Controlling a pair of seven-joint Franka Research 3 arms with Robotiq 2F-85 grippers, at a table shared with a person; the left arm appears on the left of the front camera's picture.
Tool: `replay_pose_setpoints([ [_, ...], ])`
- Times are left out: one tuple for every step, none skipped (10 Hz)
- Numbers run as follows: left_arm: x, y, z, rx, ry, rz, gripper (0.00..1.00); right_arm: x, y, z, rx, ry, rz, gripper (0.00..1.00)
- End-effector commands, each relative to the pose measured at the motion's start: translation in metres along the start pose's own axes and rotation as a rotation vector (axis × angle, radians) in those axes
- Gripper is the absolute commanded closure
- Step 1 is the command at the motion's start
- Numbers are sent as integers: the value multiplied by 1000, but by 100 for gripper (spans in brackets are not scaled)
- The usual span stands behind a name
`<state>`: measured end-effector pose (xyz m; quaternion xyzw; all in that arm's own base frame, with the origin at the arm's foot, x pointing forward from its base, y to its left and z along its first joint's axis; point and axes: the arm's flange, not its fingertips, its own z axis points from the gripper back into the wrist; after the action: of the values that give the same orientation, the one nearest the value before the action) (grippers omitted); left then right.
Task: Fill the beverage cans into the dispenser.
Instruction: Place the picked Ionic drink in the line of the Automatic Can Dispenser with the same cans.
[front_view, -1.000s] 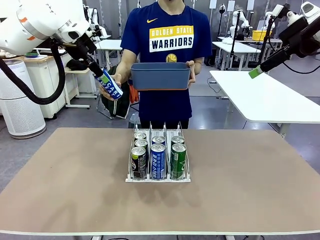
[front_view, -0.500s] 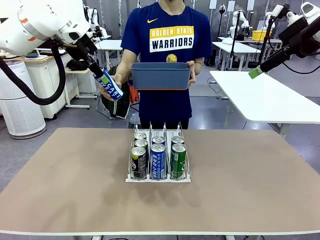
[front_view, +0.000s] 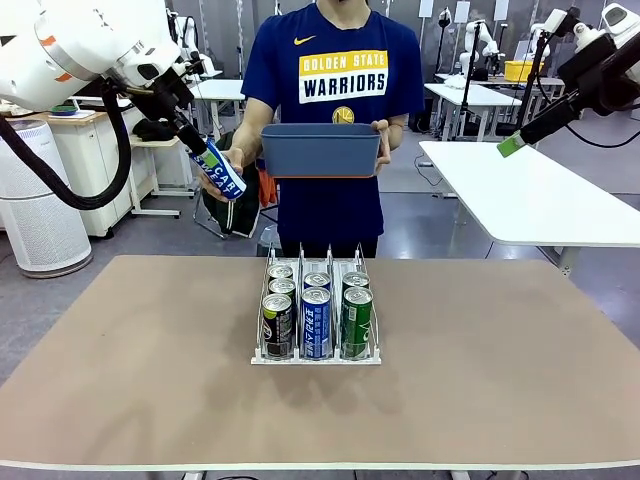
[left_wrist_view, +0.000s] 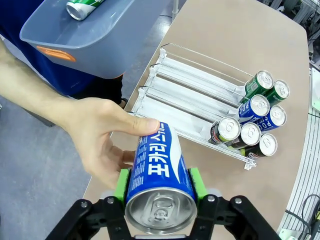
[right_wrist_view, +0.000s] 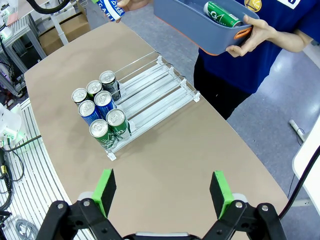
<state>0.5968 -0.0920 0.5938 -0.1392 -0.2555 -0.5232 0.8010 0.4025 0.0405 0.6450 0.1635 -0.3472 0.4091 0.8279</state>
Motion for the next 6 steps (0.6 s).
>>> replay_pose_setpoints([
  [0,0,3,3,-4,0,82,-1,0,-1,1,1,-1,0],
  [0,0,3,3,-4,0,82,-1,0,-1,1,1,-1,0],
  [0,0,3,3,-4,0,82,-1,0,-1,1,1,-1,0],
  [0,0,3,3,-4,0,82,-1,0,-1,1,1,-1,0],
  [0,0,3,3,-4,0,82,-1,0,-1,1,1,-1,0],
  [0,0,3,3,-4,0,82,-1,0,-1,1,1,-1,0],
])
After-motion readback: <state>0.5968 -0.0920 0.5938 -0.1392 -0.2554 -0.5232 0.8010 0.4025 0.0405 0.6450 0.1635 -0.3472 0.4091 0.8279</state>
